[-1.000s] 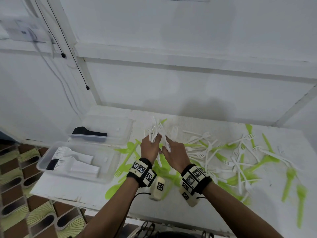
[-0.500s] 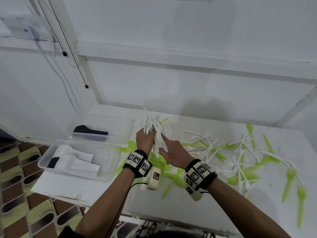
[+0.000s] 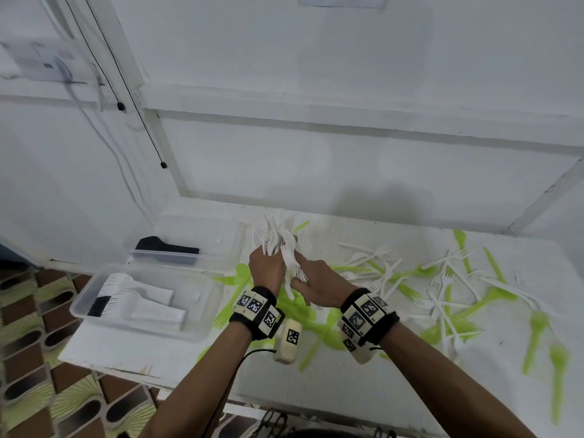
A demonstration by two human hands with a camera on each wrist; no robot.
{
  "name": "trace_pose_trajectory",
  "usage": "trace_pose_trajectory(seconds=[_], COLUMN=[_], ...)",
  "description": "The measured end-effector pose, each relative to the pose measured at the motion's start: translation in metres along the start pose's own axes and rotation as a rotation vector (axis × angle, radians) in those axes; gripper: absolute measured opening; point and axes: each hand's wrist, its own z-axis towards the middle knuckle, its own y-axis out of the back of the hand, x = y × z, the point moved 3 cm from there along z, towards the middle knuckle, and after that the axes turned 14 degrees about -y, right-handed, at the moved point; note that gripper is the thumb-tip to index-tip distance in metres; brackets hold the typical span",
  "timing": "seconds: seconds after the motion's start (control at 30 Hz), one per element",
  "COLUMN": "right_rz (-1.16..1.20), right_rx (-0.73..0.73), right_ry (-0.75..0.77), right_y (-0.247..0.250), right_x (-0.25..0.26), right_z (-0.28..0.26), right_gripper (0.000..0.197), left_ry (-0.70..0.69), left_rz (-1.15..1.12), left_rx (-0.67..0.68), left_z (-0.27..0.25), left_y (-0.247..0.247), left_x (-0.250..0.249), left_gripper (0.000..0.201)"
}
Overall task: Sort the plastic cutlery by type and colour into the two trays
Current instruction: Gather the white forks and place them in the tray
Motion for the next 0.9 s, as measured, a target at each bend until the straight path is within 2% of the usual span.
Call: trace_pose_trajectory(seconds=[0.03,0.13,0.2,0.3,0.4,0.47,0.57,0.7,0.8,0.9], right_rz=[-0.007,-0.043,-0.014,0.025,-0.006,0.029,0.237,0.550,0.599,0.694], right_rx=[-0.002,-0.016,-0.055,-0.056,0.007,0.041,-0.039,-0.162,-0.188,-0.246], right_ry=[-0.003,0.008,0.009,0.037,0.061,0.019,-0.089,-0.224,-0.227,-0.247], right_y=[0.000,-0.002,-0.006,-0.011,-0.016,-0.016,-0.002,0.025,0.034,0.035], right_x=[0.000,0.002,0.004,0.005,0.001,-0.006,-0.014,-0.020,-0.018,-0.019], right_z=[0.001,0.000,0.000,0.004,0.003,0.001,0.003,0.004,0.006,0.006], right_gripper=[0.075,0.068,0.064,0.060,0.053,0.044,0.019,0.026,0.031,0.031], left_ry=[0.006,-0.006,-0.016,-0.034,-0.095,-0.103,-0.091,-0.137,-0.149,-0.151], left_rz=[-0.013,-0.051,-0.090,-0.056,0.071,0.079,0.034,0.034,-0.007,-0.078], left_rx=[0.018,-0.073,-0.107,-0.037,-0.034,-0.047,-0.008,0.130,0.226,0.254], left_z=[-0.001,0.003,0.010,0.022,0.031,0.036,0.035,0.020,0.010,0.002], left_y=[-0.001,0.003,0.004,0.008,0.017,0.025,0.035,0.029,0.018,0.007], left_x=[-0.001,-0.008,-0.017,-0.017,-0.017,-0.018,-0.022,-0.026,-0.031,-0.033], left_gripper=[0.037,0.011,0.004,0.008,0.017,0.018,0.013,0.021,0.022,0.024])
